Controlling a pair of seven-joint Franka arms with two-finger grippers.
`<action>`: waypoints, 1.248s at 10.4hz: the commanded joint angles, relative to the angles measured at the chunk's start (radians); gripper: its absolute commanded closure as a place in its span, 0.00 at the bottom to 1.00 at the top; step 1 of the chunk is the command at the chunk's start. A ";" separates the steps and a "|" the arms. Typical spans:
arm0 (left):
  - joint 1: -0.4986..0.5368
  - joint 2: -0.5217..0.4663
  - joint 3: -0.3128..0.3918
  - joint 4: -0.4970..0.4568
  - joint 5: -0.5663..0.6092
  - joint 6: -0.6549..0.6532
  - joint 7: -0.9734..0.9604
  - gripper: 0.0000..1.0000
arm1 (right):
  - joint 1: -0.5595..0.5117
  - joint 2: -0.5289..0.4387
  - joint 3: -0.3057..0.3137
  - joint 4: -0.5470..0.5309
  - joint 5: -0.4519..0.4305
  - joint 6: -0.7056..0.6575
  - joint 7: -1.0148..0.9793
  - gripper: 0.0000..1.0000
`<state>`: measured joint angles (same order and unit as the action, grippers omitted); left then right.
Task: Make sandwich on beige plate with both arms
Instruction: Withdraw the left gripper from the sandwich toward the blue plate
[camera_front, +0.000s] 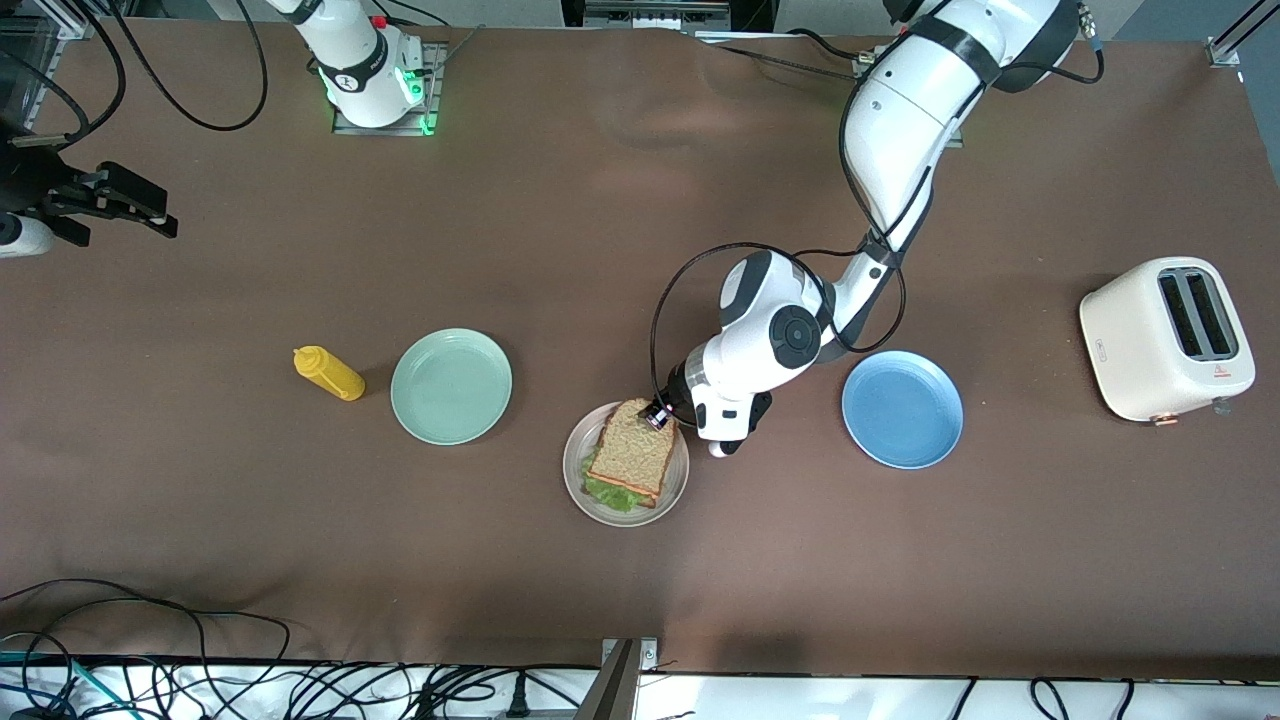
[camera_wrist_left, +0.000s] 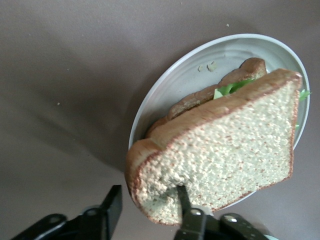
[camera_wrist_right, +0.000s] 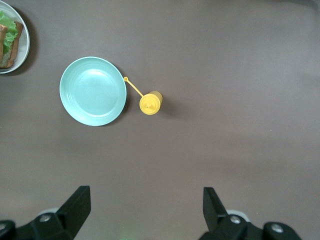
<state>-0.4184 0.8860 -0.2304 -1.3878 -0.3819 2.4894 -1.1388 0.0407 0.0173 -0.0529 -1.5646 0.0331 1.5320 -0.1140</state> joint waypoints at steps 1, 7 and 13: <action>0.003 -0.008 0.003 0.013 -0.019 -0.009 0.021 0.00 | -0.001 0.009 0.004 0.025 -0.009 -0.021 0.002 0.00; 0.070 -0.140 0.002 0.012 -0.017 -0.243 0.021 0.00 | -0.001 0.010 0.004 0.025 -0.010 -0.021 0.002 0.00; 0.156 -0.366 0.051 -0.002 0.388 -0.679 -0.033 0.00 | -0.002 0.009 0.004 0.025 -0.012 -0.023 0.002 0.00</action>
<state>-0.2873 0.6052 -0.1827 -1.3516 -0.0525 1.8710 -1.1599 0.0413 0.0183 -0.0525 -1.5642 0.0331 1.5303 -0.1140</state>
